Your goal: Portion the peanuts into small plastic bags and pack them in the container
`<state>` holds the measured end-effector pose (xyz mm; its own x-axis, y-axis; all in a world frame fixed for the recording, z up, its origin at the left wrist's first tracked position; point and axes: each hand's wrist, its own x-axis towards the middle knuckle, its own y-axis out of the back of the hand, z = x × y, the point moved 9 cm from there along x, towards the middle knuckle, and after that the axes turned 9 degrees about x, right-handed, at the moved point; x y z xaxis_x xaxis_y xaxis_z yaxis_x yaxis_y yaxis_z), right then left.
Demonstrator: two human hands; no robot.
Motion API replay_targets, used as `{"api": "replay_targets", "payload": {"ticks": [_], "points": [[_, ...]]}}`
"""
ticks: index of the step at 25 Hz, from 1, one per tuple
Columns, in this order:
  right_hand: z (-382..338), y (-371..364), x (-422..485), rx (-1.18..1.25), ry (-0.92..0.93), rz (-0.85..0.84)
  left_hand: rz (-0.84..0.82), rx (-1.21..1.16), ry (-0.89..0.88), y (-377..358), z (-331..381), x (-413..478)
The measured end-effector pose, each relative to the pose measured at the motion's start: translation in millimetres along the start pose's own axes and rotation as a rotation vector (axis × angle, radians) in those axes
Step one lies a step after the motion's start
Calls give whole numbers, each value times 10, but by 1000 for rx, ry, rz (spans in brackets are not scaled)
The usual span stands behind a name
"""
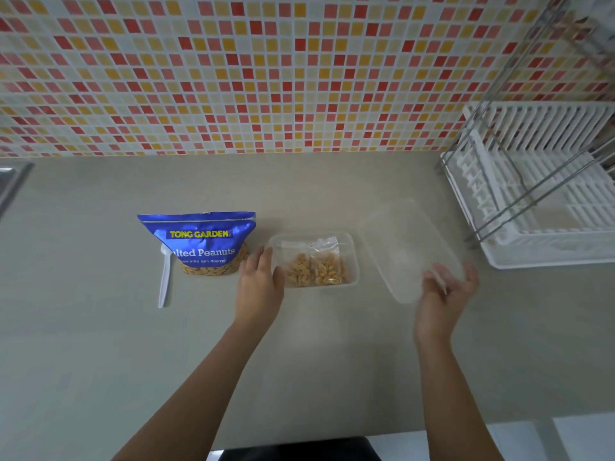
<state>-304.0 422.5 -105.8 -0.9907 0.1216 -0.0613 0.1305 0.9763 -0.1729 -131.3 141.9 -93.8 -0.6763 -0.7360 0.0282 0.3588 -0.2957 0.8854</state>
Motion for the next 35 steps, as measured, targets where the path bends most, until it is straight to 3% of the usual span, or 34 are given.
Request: {"api": "replay_targets", "payload": {"ticks": [3, 6, 10, 20, 35], "points": [[-42, -175, -21, 116, -71, -129, 15, -233, -8, 81, 97, -68], [113, -525, -132, 21, -147, -293, -102, -457, 51, -32, 116, -146], [315, -881, -201, -139, -183, -418, -27, -595, 166, 9, -37, -160], [712, -1289, -119, -641, -135, -572, -41, -397, 322, -168, -270, -114], [595, -1310, -211, -777, 120, -609, -42, -343, 354, -212, -405, -9]]}}
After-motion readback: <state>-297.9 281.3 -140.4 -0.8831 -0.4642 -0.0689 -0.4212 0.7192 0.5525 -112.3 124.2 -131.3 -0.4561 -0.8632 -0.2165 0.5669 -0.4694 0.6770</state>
